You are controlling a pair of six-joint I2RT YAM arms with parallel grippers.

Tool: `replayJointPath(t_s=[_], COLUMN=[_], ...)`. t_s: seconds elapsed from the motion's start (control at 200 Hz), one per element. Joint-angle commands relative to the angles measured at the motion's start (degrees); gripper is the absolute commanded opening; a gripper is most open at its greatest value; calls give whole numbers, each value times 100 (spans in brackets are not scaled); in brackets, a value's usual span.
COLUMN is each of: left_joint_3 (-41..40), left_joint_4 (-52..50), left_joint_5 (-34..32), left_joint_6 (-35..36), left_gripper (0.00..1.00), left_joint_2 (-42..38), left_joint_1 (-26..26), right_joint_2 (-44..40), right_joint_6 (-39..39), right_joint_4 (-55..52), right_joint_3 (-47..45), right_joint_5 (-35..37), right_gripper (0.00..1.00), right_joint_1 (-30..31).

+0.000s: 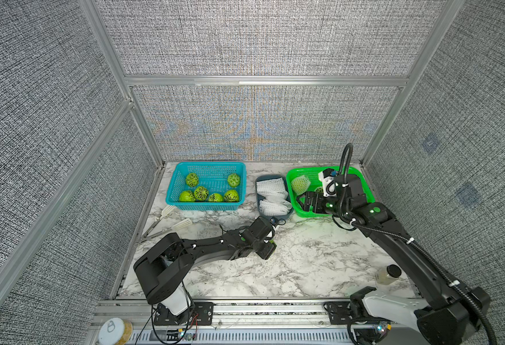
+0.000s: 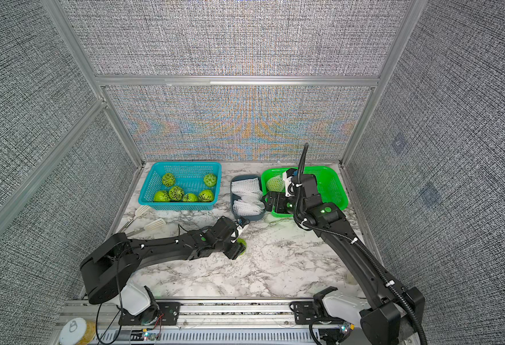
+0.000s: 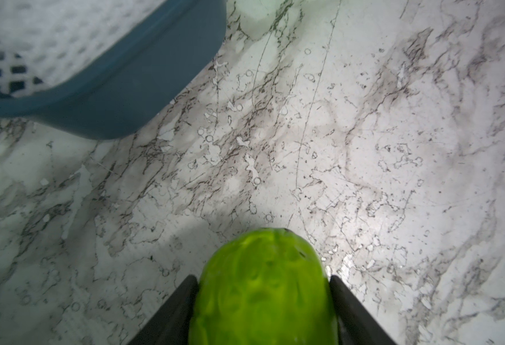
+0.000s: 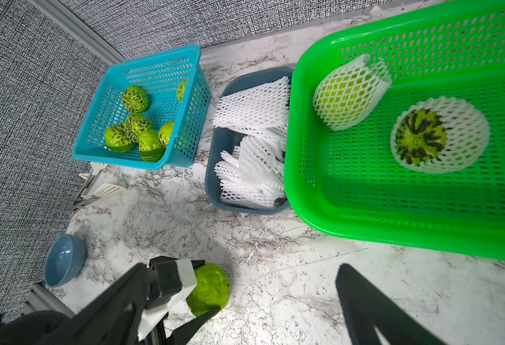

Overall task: Sleeve custard apples in foam nets
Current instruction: Place the custard apple at the center of the board.

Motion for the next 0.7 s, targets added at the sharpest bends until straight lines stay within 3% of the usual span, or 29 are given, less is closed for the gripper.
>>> replayJointPath(t_s=[0.0,0.38,0.695], left_joint_3=[-1,-192,-122], left_joint_4=[-18,-3,-35], left_joint_5=[-34,-25,-74], left_joint_6=[0,-13,-30], left_gripper=[59,80,83], left_joint_2=[-15,-293,-562], left_joint_1=[3,3,1], right_joint_2=[-31,-65,-93], right_joint_6=[-13,-32,-6], right_joint_4=[-88,-110,-123], right_joint_3=[27,53,62], right_joint_5=[95,113,123], right_gripper=[99,99,99], right_joint_1=[1,5,8])
